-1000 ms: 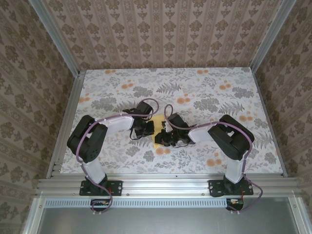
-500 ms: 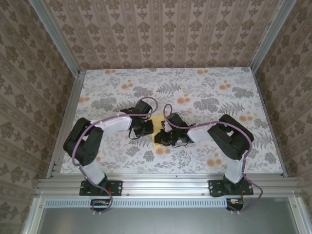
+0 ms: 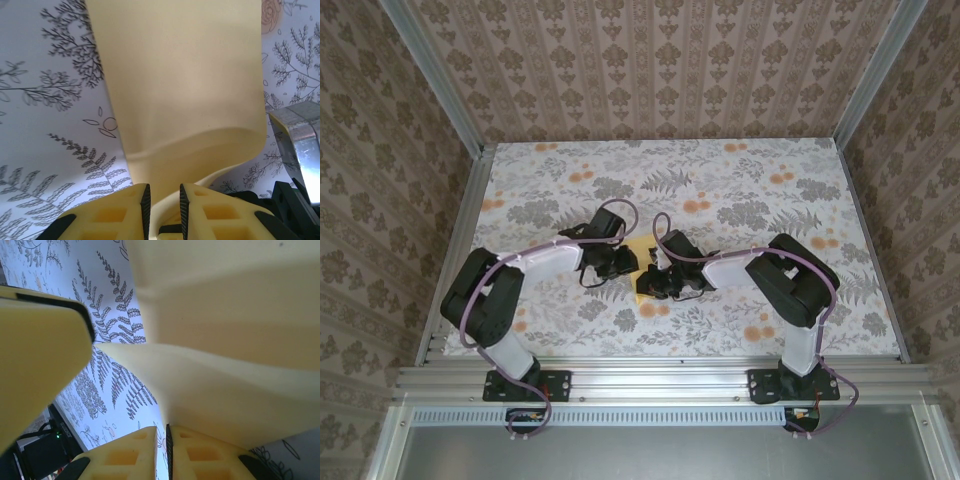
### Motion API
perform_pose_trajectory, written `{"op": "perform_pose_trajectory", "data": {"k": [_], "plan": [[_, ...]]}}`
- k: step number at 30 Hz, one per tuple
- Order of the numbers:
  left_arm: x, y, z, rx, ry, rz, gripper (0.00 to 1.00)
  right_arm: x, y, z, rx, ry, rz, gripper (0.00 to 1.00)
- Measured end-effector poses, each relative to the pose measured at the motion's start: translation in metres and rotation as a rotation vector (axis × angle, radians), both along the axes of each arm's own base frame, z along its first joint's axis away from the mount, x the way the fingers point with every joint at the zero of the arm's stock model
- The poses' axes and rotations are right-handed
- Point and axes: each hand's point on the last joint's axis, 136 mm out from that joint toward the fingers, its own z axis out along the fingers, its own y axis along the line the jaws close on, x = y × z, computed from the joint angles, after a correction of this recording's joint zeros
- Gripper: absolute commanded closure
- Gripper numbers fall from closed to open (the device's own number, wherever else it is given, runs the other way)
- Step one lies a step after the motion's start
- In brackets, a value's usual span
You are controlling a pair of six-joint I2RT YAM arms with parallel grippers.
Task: Fold a paper plane with a square sheet of paper (pick it up from the middle)
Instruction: Third fold the triangle at the center of the table.
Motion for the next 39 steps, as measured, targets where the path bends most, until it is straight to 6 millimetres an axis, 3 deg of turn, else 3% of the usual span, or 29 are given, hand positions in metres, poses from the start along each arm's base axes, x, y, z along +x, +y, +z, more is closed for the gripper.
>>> {"op": "perform_pose_trajectory", "data": {"k": [11,24,29,39], "plan": [[-0.004,-0.005,-0.013,-0.005,0.021,-0.057,0.70,0.000,0.000,0.000,-0.003,-0.002,0.005,0.84],[-0.004,0.001,-0.017,0.037,-0.018,-0.112,0.89,0.000,0.000,0.000,-0.008,0.003,0.005,0.84],[-0.005,0.005,-0.020,0.064,-0.020,-0.122,0.95,0.000,0.001,0.001,-0.005,0.002,0.007,0.80],[-0.006,0.012,-0.022,0.104,-0.035,-0.147,0.98,0.003,0.004,0.006,0.020,-0.016,0.011,0.76]]}}
